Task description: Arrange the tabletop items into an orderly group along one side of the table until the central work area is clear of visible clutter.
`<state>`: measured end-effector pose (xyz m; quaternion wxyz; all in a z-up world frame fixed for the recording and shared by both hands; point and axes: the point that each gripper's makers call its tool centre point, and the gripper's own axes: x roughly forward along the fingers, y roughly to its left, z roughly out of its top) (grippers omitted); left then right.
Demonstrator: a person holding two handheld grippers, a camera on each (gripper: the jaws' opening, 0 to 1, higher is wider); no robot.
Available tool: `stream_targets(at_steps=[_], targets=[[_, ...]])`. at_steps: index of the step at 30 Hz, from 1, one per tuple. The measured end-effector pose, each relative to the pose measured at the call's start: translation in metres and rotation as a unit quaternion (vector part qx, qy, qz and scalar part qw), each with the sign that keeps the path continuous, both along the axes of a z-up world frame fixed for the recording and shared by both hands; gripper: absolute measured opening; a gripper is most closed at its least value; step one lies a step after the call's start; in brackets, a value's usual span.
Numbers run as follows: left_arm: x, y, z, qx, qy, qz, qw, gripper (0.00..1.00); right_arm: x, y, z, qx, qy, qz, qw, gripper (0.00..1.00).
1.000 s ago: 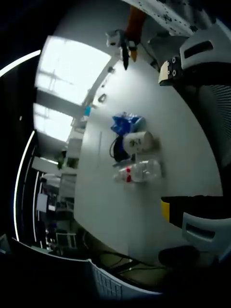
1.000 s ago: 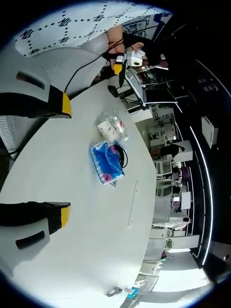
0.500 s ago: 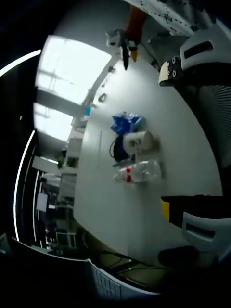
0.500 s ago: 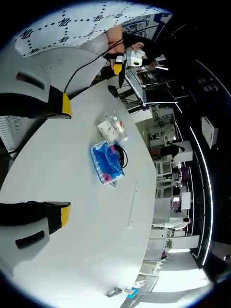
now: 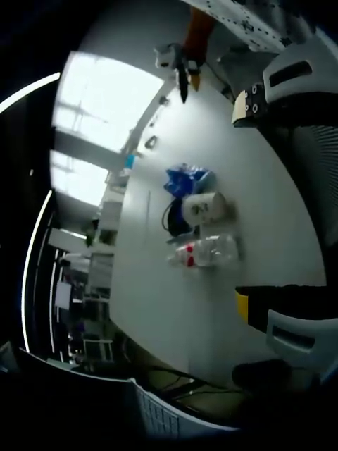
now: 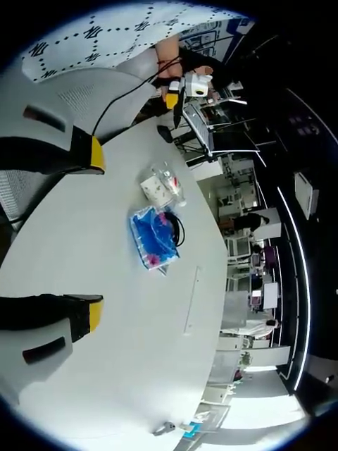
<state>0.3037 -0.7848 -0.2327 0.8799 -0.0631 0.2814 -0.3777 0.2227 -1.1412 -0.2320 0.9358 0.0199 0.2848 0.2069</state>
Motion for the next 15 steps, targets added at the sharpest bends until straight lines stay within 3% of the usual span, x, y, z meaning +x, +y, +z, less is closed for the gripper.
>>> stream_targets(at_steps=[15], targets=[[0.0009,-0.0011,0.0068,0.002,-0.008,0.005,1.0,0.9,0.0061,-0.0009,0.0037,0.0,-0.007,0.005,1.0,0.67]])
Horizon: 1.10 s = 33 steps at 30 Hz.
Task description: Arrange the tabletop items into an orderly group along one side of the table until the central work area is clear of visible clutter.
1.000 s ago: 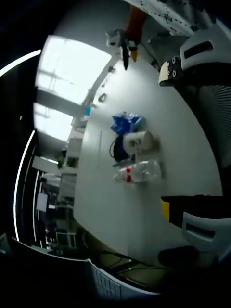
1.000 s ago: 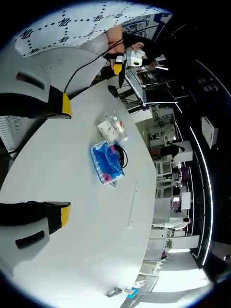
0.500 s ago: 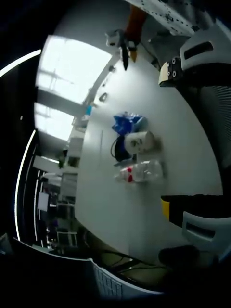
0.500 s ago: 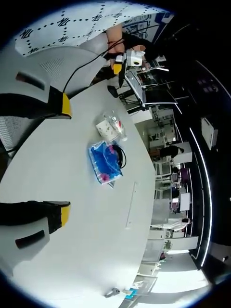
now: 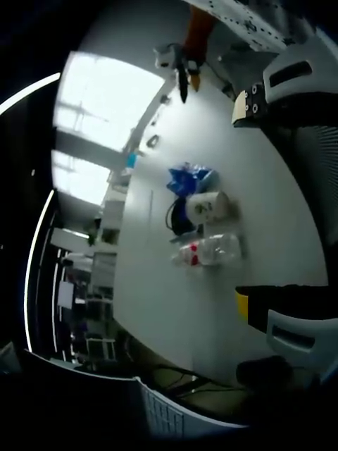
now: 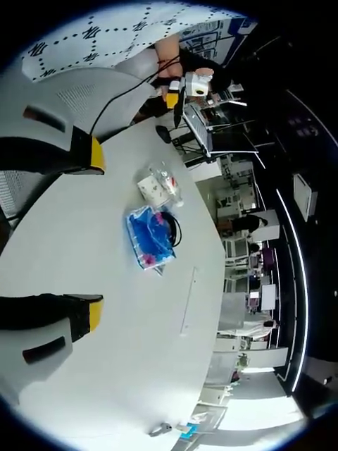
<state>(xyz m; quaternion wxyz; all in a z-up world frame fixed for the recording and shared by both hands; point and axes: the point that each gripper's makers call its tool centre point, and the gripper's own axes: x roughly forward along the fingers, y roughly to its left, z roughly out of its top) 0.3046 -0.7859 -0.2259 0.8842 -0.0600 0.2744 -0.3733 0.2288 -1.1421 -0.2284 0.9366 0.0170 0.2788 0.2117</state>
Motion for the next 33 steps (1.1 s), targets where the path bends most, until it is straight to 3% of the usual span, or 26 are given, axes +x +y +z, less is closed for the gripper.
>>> stream_targets(at_steps=[33], targets=[[0.005,0.006,0.011,0.004,-0.012,0.009,0.9999,0.88,0.015,0.001,0.008,-0.007,-0.009,0.019,0.9998,0.66]])
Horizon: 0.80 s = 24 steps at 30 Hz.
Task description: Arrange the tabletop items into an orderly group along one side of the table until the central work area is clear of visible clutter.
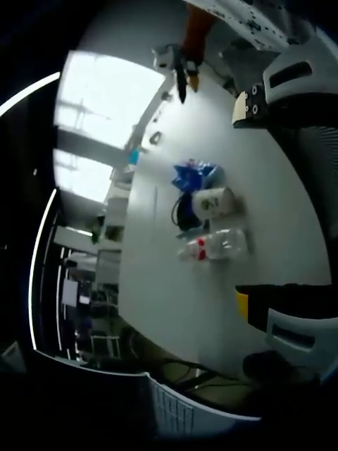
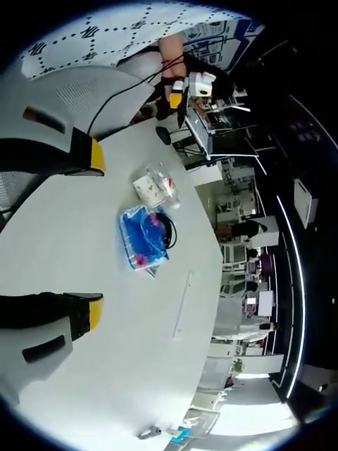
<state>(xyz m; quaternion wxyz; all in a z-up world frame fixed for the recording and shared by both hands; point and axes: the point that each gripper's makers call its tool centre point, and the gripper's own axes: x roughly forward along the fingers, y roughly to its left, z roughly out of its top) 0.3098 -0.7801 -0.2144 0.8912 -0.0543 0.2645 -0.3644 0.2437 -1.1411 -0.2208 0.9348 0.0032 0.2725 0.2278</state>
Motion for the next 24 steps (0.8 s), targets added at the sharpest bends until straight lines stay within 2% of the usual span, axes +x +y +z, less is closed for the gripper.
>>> stream_targets(at_steps=[24], targets=[[0.01,-0.012,0.016,-0.004,-0.02,0.005,0.9998,0.86,0.017,0.001,0.005,-0.003,-0.011,0.015,0.9998,0.64]])
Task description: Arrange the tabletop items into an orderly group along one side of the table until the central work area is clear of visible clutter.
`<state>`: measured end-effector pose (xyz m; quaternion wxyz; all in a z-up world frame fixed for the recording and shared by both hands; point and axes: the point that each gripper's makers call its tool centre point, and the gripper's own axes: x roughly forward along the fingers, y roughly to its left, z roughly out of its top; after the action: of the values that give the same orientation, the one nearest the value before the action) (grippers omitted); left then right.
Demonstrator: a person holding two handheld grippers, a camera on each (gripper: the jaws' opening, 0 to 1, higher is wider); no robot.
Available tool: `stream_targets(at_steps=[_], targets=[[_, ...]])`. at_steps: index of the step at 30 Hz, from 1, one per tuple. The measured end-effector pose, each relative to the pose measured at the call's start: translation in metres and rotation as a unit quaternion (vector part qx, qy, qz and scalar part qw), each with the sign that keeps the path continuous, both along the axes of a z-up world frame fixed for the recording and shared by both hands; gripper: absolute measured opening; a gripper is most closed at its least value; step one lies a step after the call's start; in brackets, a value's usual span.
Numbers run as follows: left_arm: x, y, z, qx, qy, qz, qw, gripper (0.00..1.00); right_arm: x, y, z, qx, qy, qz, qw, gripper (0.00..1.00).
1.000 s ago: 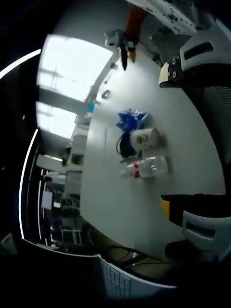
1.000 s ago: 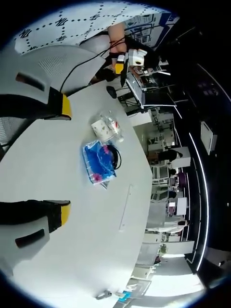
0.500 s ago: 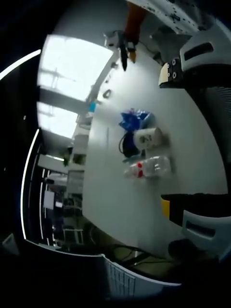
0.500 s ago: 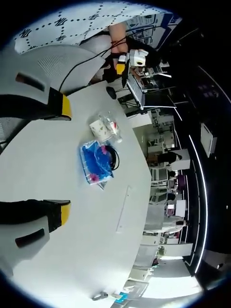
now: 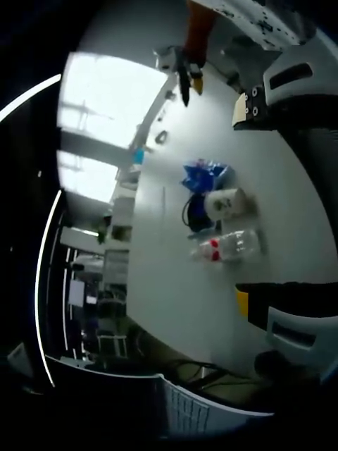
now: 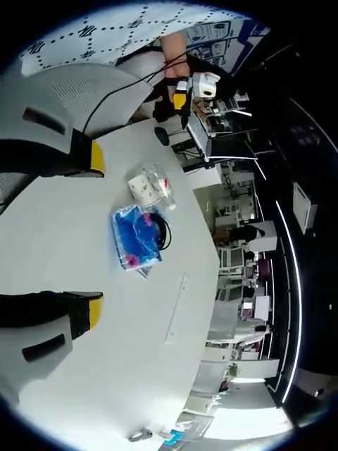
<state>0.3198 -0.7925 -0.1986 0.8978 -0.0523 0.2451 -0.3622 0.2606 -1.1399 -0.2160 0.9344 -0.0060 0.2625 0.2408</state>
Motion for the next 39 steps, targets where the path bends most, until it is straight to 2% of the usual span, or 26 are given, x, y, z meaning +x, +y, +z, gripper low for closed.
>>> stream_targets(at_steps=[9,22,39], targets=[[0.007,-0.011,0.007,-0.002,-0.008,0.0,1.0,0.83,0.011,0.0,0.004,-0.003,-0.005,0.01,0.9999,0.63],[0.012,-0.039,0.014,-0.01,-0.019,-0.011,0.9997,0.79,0.026,0.005,0.007,-0.006,-0.013,0.023,0.9996,0.62],[0.02,-0.073,0.01,-0.007,-0.016,-0.028,0.9995,0.75,0.046,0.011,0.002,-0.011,-0.014,0.042,0.999,0.59]])
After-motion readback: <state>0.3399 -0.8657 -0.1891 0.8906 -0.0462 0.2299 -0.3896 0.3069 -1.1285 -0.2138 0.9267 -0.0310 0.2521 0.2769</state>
